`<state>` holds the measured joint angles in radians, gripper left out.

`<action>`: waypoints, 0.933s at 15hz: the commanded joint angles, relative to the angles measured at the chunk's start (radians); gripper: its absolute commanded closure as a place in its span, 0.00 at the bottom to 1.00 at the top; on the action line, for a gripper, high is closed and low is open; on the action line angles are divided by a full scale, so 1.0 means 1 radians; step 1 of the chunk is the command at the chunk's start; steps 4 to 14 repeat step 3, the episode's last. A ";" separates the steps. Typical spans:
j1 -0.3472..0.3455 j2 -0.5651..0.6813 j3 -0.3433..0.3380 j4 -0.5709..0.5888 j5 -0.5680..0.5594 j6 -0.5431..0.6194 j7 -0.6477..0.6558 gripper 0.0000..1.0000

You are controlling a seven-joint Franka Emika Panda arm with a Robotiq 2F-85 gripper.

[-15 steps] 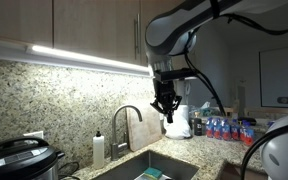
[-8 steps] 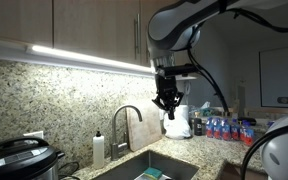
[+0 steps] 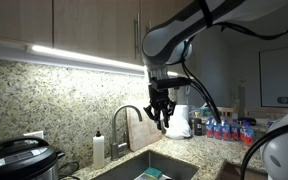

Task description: Turn the faucet to the right

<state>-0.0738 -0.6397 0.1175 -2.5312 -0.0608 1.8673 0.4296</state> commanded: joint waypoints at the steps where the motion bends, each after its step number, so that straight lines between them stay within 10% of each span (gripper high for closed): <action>1: -0.002 0.000 0.001 0.002 0.001 -0.002 -0.001 0.67; 14: -0.002 -0.001 0.001 0.003 0.001 -0.002 -0.001 0.67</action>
